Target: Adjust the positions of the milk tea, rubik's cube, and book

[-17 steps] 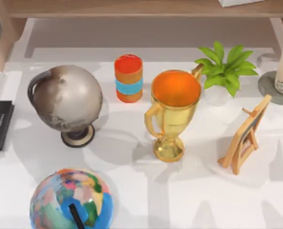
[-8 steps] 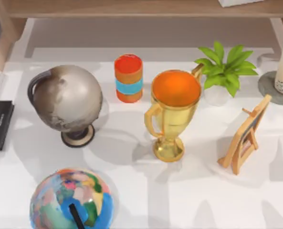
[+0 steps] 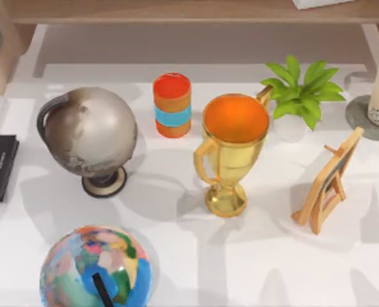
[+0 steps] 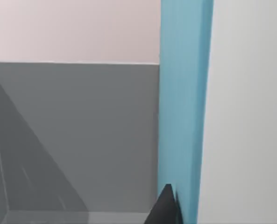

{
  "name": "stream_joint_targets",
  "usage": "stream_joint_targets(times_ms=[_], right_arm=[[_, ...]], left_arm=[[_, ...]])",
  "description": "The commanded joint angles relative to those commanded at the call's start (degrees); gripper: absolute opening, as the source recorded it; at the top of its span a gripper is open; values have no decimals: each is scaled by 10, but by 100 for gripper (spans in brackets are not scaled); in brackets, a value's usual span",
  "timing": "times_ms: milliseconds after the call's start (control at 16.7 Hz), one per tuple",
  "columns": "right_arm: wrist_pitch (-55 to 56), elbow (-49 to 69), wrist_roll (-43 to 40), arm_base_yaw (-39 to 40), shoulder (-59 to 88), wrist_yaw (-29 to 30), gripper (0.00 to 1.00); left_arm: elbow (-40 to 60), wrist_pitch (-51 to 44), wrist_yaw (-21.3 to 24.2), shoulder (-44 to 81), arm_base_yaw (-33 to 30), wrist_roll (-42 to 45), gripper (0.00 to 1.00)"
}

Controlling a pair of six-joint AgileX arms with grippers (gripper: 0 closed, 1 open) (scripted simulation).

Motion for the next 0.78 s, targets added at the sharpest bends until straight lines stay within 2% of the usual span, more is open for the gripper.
stream_joint_targets(times_ms=[180, 360, 540, 780], right_arm=[[0, 0, 0, 0, 0, 0, 100], [0, 0, 0, 0, 0, 0, 100], [0, 0, 0, 0, 0, 0, 100], [0, 0, 0, 0, 0, 0, 100]], left_arm=[[-11, 0, 3, -16, 1, 18, 0], [-49, 1, 10, -73, 11, 90, 0], [-109, 4, 16, -149, 32, 216, 0], [-223, 19, 25, -245, 63, 454, 0]])
